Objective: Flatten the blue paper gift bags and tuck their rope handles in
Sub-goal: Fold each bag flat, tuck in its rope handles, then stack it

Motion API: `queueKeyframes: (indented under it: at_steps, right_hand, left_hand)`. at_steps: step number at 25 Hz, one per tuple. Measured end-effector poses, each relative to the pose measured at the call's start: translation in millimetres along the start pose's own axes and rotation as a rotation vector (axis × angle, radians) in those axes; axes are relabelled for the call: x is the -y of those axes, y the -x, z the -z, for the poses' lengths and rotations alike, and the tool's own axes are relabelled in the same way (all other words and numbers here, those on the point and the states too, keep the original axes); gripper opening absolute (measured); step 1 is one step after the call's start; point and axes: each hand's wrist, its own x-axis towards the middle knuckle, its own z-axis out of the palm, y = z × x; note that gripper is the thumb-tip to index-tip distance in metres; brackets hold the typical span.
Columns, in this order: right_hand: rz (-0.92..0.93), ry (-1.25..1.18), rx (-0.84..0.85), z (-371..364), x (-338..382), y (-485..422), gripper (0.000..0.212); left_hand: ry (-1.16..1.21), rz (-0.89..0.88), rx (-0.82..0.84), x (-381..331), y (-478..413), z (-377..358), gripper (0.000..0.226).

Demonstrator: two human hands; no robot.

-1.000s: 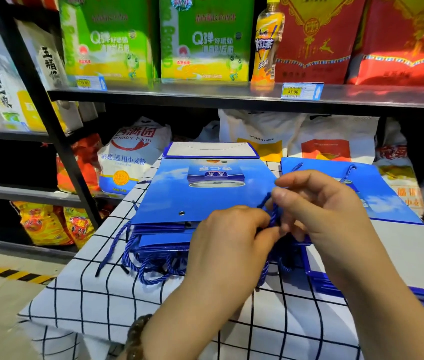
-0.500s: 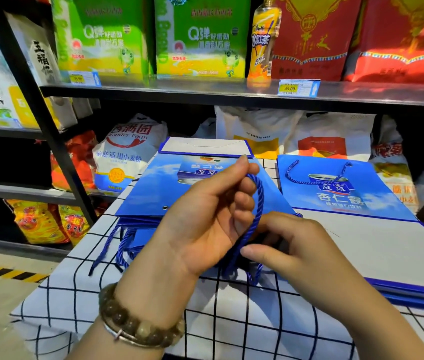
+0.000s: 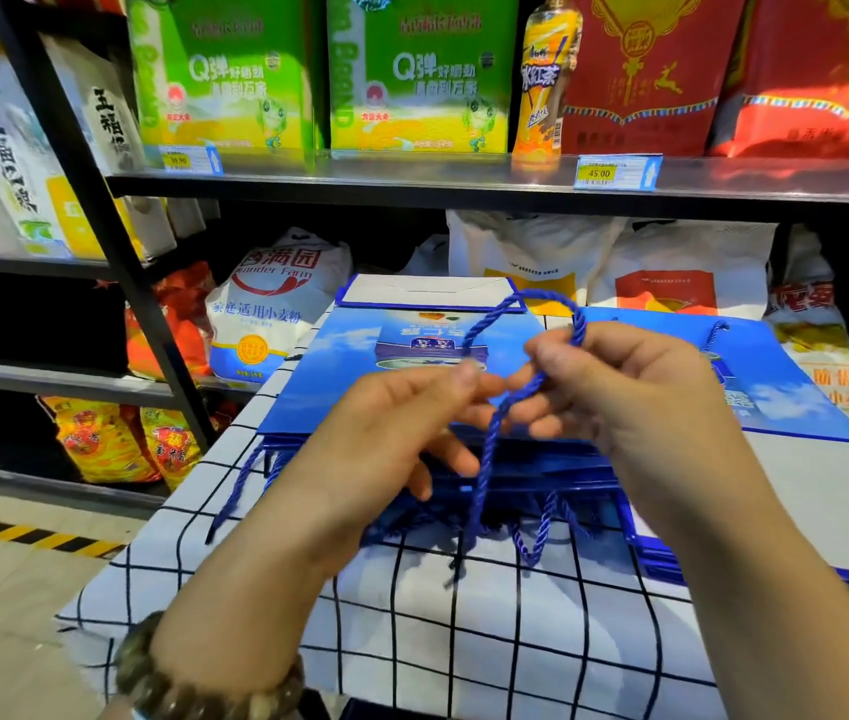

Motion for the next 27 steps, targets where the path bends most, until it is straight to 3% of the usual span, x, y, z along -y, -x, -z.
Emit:
queueKeyframes:
  at_steps: [3, 8, 11, 12, 14, 16, 19, 21, 24, 27]
  right_hand:
    - [0.027, -0.064, -0.039, 0.6, 3.9, -16.2, 0.013]
    - [-0.026, -0.015, -0.068, -8.1, -4.1, -31.1, 0.014]
    - [0.045, 0.475, 0.059, -18.4, -17.9, -27.9, 0.002]
    - [0.115, 0.657, 0.124, -24.4, -21.9, -24.5, 0.007]
    - [0.222, 0.822, 0.241, -39.0, -26.8, -18.8, 0.009]
    - [0.207, 0.729, 0.295, -51.5, -27.1, -19.0, 0.006]
    - [0.098, 0.515, 0.202, -61.3, -29.8, -32.5, 0.012]
    - [0.091, 0.495, 0.162, -63.4, -32.0, -39.9, 0.02]
    - [0.093, 0.51, 0.168, -66.5, -32.3, -43.5, 0.01]
    - [0.072, 0.529, 0.162, -64.4, -31.8, -45.4, 0.016]
  left_hand:
    - [-0.159, 0.08, 0.104, 4.4, 11.1, 3.9, 0.012]
    - [-0.076, 0.034, -0.115, -5.7, 10.9, 13.9, 0.01]
    - [-0.103, -0.064, -0.277, -14.5, 1.5, 33.2, 0.012]
    - [-0.116, -0.066, -0.305, -15.5, -3.0, 40.6, 0.011]
    - [-0.146, -0.046, -0.342, -15.5, -10.4, 52.2, 0.009]
    - [-0.191, -0.043, -0.353, -14.6, -13.4, 58.6, 0.015]
    - [-0.248, -0.07, -0.349, -13.5, -14.6, 61.7, 0.019]
    - [-0.258, -0.078, -0.347, -12.3, -15.8, 62.2, 0.018]
    - [-0.24, -0.086, -0.365, -8.7, -18.6, 60.7, 0.017]
    - [-0.314, -0.162, -0.383, -1.9, -16.4, 63.1, 0.017]
